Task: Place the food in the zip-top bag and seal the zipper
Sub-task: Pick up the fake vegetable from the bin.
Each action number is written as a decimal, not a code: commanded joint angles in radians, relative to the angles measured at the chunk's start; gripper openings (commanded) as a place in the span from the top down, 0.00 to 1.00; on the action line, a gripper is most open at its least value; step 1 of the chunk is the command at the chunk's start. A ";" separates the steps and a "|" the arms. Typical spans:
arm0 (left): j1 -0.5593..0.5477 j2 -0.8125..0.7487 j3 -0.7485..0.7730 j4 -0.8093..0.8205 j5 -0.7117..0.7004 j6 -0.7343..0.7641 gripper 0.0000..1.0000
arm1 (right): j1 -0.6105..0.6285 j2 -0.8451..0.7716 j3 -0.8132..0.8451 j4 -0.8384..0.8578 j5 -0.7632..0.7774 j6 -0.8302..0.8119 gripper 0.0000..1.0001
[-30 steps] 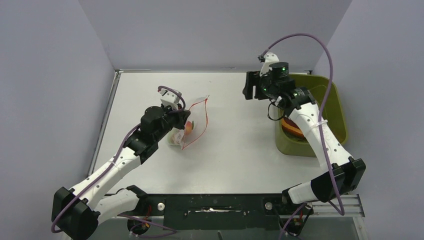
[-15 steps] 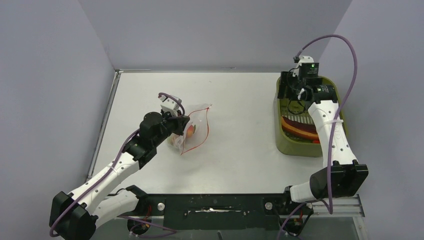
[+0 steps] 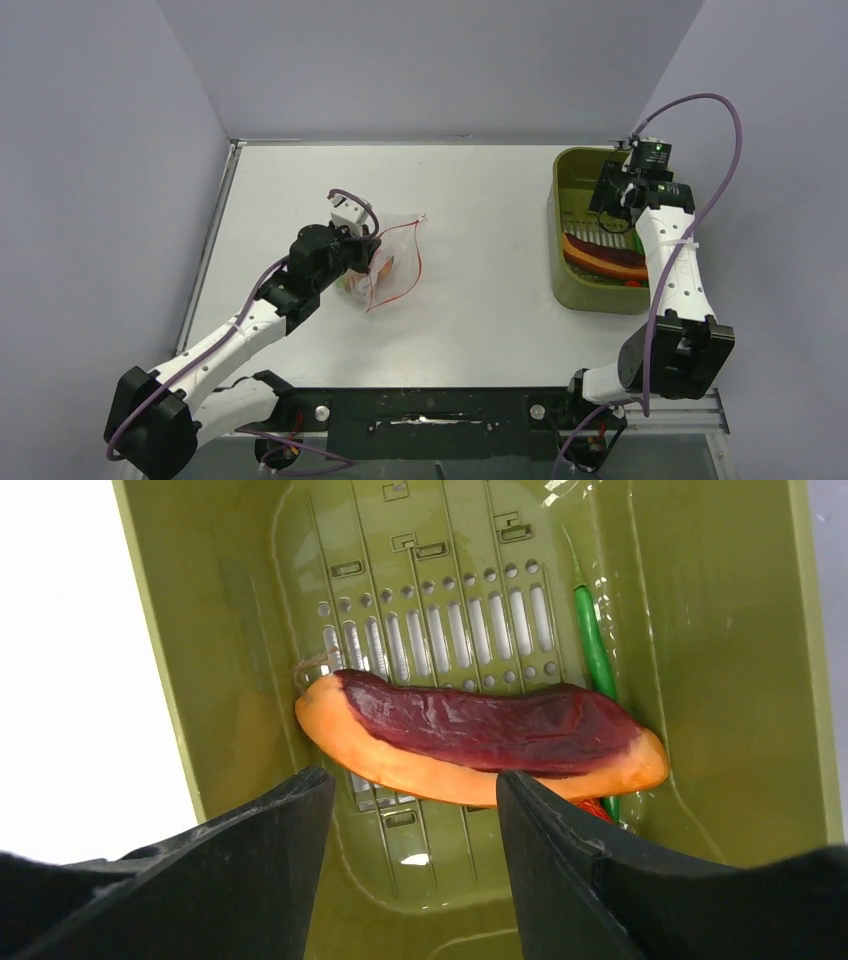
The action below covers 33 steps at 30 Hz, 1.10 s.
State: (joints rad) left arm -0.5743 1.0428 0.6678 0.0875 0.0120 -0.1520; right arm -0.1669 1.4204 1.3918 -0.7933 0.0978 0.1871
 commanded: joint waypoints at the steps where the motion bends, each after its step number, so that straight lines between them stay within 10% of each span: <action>1: -0.002 0.022 0.000 0.127 -0.030 -0.013 1.00 | -0.029 0.017 -0.020 0.082 0.018 0.028 0.38; 15: 0.001 0.181 0.153 0.065 -0.124 -0.109 1.00 | -0.085 0.143 -0.140 0.162 -0.049 0.110 0.44; 33: 0.000 0.214 0.145 -0.027 -0.139 -0.214 1.00 | -0.073 0.110 -0.265 0.332 -0.181 -0.160 0.33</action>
State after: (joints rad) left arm -0.5743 1.2591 0.7685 0.0921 -0.1200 -0.3813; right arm -0.2485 1.5742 1.0866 -0.5262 -0.0933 0.1249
